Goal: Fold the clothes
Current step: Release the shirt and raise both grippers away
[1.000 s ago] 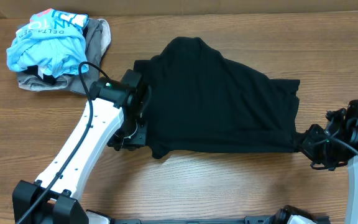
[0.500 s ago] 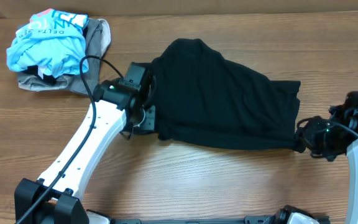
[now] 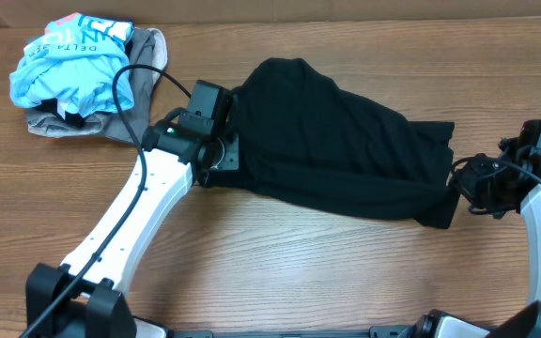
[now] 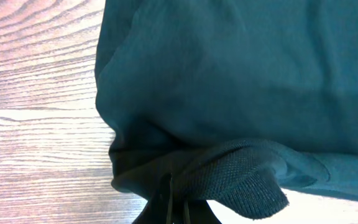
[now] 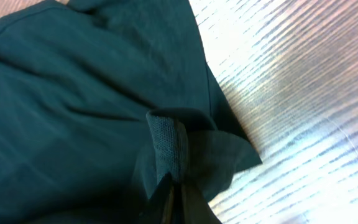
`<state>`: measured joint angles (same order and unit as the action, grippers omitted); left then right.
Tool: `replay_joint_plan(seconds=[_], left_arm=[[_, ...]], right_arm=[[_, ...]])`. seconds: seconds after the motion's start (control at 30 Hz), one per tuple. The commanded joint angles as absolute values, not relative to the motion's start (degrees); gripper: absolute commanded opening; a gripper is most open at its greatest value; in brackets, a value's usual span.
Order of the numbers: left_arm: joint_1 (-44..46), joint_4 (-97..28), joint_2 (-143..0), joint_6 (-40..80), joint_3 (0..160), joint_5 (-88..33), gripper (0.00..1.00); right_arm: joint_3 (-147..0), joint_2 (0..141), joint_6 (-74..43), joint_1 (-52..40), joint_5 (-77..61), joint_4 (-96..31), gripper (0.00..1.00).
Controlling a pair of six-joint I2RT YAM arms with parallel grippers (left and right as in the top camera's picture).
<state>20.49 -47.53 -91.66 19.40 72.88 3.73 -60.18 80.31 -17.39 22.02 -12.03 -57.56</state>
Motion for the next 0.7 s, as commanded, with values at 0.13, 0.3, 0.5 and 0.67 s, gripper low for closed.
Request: replay_joint_plan(seconds=[0.13,0.3,0.5,0.67], left_arm=[[20.2,-44.7,-98.8,20.2,72.8,6.2,0.04],[20.2,-42.4,-102.3,20.2,72.8,6.6,0.05],[20.2,-38.8,-105.5,20.2,72.8,7.2,0.11],[20.2,-37.1,-106.5,20.2,72.8,9.7,0.17]], right_arm=[[-60.0,87.2,-16.5,20.6,-11.6,-54.3,0.04],[-60.0,91.8,-16.5,20.5,-11.6,-52.2,0.04],[-60.0,96.4,-16.4,20.5,-11.6,-48.8,0.04],[-60.0,99.6,-16.1,20.5,-11.6,-44.4,0.06]])
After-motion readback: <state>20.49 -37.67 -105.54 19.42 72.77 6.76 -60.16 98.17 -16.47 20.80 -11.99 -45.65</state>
